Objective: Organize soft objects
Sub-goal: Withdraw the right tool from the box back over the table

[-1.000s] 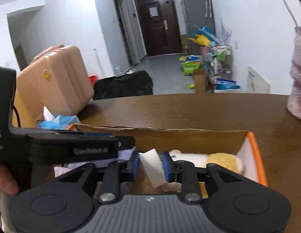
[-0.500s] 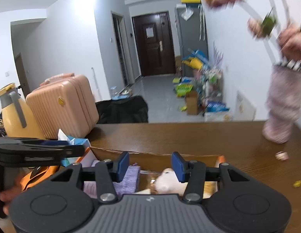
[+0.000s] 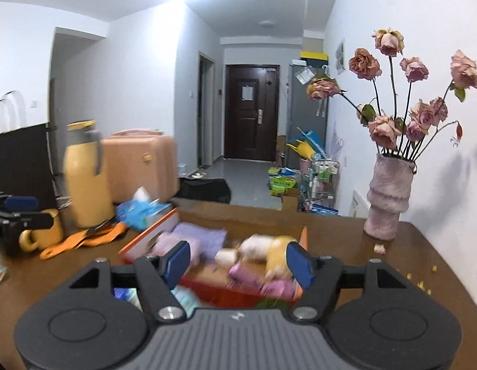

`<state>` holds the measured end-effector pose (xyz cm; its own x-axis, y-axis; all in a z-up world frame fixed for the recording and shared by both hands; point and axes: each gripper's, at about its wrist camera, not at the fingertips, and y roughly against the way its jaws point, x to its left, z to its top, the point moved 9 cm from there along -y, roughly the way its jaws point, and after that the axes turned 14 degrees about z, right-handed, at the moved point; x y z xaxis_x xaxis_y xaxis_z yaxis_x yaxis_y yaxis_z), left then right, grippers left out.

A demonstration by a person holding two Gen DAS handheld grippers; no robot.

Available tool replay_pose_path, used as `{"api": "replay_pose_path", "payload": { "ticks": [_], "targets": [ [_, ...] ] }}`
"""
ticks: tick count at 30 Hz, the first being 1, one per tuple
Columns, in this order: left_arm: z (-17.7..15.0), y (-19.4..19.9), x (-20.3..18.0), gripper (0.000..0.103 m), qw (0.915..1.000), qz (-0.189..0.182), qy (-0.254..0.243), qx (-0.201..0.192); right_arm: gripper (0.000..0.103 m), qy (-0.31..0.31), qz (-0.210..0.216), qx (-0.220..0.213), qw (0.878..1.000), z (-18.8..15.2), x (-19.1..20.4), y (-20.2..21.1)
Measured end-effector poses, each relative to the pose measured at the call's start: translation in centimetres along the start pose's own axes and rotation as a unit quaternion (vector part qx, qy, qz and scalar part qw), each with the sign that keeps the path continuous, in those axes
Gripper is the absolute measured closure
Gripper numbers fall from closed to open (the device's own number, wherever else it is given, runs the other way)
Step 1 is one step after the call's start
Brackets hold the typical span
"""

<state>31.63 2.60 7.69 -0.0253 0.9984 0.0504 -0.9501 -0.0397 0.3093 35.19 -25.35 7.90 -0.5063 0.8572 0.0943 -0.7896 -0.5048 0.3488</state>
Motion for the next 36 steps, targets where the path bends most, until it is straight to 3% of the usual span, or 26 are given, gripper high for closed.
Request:
{"api": "replay_pose_path", "payload": {
  "ticks": [6, 11, 14, 19, 29, 33, 36],
  "targets": [
    [-6.7, 7.3, 0.4, 0.010, 0.9994, -0.002, 0.032, 0.010, 0.028, -0.041, 0.035, 0.004, 0.999, -8.1, 5.8, 5.0],
    [-13.4, 10.0, 0.6, 0.009, 0.9957, -0.002, 0.058, 0.073, 0.028, -0.078, 0.042, 0.010, 0.996, -13.4, 9.3, 8.1],
    [-14.8, 10.4, 0.8, 0.009, 0.9946, 0.000, 0.057, 0.087, 0.028, -0.096, 0.053, 0.017, 0.994, -15.5, 10.8, 9.2],
    [-14.3, 9.9, 1.9, 0.009, 0.9946, 0.026, 0.062, 0.079, 0.028, -0.085, 0.038, 0.010, 0.996, -15.5, 11.1, 9.6],
    [-15.0, 4.8, 0.9, 0.009, 0.9914, 0.023, 0.072, 0.107, 0.029, -0.116, 0.045, 0.045, 0.991, -16.4, 9.4, 4.3],
    [-13.0, -0.6, -0.3, 0.009, 0.9951, 0.032, 0.033, 0.087, 0.031, -0.127, 0.049, 0.060, 0.989, -16.4, 8.9, 0.9],
    [-12.5, -5.6, -1.5, 0.009, 0.9945, 0.013, -0.004, 0.104, 0.031, -0.129, 0.055, 0.066, 0.988, -16.0, 8.7, -1.1]
  ]
}}
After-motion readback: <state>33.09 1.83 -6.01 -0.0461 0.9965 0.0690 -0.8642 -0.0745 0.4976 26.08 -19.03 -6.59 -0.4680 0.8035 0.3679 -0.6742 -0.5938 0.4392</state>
